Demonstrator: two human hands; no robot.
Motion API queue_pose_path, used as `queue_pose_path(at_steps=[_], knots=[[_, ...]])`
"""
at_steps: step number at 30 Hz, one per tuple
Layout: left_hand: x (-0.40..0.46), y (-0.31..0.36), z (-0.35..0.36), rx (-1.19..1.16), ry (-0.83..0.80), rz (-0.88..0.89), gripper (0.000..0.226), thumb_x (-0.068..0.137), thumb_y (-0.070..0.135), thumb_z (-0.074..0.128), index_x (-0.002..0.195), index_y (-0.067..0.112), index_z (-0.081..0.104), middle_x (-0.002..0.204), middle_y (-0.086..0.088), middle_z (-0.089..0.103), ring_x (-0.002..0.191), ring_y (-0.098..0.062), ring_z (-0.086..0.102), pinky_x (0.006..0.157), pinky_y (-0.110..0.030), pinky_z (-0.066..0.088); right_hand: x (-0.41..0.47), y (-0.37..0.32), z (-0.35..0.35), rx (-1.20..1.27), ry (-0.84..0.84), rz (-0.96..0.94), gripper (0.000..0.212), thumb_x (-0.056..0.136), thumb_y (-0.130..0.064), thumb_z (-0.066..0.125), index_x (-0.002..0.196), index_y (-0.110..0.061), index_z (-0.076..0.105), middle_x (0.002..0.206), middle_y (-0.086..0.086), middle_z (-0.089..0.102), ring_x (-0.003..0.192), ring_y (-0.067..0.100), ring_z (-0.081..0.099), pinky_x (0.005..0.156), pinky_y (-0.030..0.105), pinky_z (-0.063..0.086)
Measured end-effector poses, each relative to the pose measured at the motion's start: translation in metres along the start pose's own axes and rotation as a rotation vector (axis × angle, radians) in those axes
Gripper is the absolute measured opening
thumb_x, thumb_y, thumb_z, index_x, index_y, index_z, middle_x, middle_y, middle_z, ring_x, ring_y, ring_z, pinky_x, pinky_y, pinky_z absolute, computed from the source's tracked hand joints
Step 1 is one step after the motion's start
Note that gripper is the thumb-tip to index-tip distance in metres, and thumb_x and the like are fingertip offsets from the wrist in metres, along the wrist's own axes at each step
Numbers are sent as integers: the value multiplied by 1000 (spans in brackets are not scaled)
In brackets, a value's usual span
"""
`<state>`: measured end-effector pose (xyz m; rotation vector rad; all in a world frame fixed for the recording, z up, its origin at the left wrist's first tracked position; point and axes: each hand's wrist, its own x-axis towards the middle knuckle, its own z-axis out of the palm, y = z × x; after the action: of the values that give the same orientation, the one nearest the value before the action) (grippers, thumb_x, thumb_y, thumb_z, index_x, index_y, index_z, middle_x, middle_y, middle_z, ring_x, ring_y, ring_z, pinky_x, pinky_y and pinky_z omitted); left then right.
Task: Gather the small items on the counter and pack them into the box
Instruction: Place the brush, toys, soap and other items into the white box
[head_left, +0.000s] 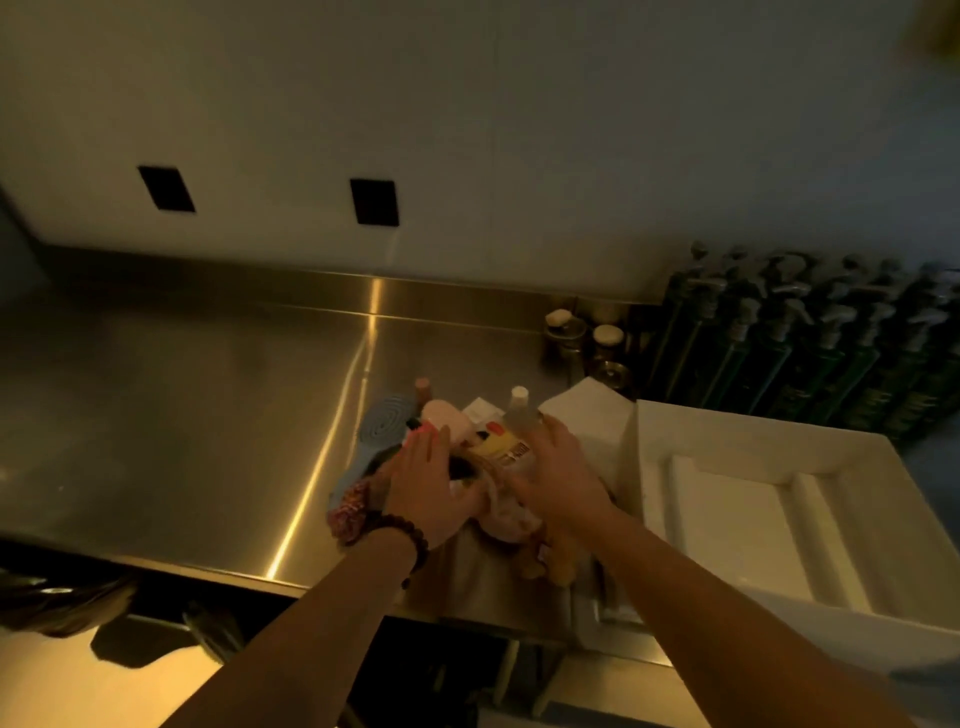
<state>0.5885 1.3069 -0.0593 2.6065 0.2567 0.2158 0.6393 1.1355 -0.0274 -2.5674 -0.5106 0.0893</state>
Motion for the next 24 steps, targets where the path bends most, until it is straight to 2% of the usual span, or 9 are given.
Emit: queue_pose_path(at_steps=[4, 6, 9, 11, 13, 17, 20, 24], knots=[[19, -51, -9, 25, -27, -11, 81, 79, 60, 52, 142, 15, 27, 145, -10, 33, 135, -28, 25, 111, -45, 23, 31, -28, 36, -163, -109, 111, 76, 80, -64, 55, 144, -31, 29, 151, 6, 30, 138, 28, 26, 110, 46, 28], [25, -72, -9, 1, -47, -43, 79, 79, 58, 52, 140, 13, 31, 142, -10, 36, 132, -27, 29, 110, -44, 27, 42, -34, 47, -200, -108, 174, 76, 79, -64, 57, 143, -29, 33, 149, 6, 34, 136, 27, 31, 109, 45, 28], [30, -90, -6, -68, -90, -35, 64, 79, 57, 53, 130, 19, 41, 129, -4, 46, 119, -22, 42, 102, -37, 36, 53, -35, 55, -245, -112, 236, 83, 75, -60, 60, 145, -28, 27, 151, 8, 31, 135, 30, 31, 110, 48, 29], [32, -97, -4, -98, -106, -25, 53, 80, 56, 53, 123, 25, 45, 119, 1, 51, 109, -19, 47, 94, -34, 41, 56, -35, 58, -274, -110, 247, 79, 73, -57, 60, 142, -32, 30, 149, 8, 32, 132, 31, 32, 108, 50, 28], [34, -101, -3, -67, -112, -16, 47, 81, 52, 55, 120, 26, 46, 115, 2, 53, 104, -18, 49, 91, -33, 42, 56, -37, 61, -283, -91, 247, 66, 75, -53, 58, 135, -39, 35, 144, 8, 36, 130, 32, 33, 107, 52, 28], [38, -107, 1, 47, -122, -3, 45, 79, 42, 57, 120, 25, 49, 120, -1, 53, 110, -22, 48, 95, -35, 40, 52, -36, 65, -276, -18, 311, 59, 82, -50, 56, 134, -36, 34, 140, 10, 38, 128, 32, 32, 106, 53, 31], [40, -111, 1, 144, -80, -46, 44, 83, 45, 52, 122, 24, 47, 127, -4, 49, 119, -24, 42, 101, -38, 33, 48, -34, 58, -299, 21, 281, 71, 81, -49, 59, 141, -33, 25, 134, 10, 41, 123, 30, 38, 100, 47, 35], [39, -116, -2, 86, -93, -185, 64, 83, 48, 56, 134, 18, 33, 141, -12, 33, 123, -33, 37, 101, -44, 37, 45, -24, 37, -254, 33, 243, 76, 81, -48, 58, 145, -37, 19, 128, 9, 44, 117, 27, 42, 97, 42, 37]])
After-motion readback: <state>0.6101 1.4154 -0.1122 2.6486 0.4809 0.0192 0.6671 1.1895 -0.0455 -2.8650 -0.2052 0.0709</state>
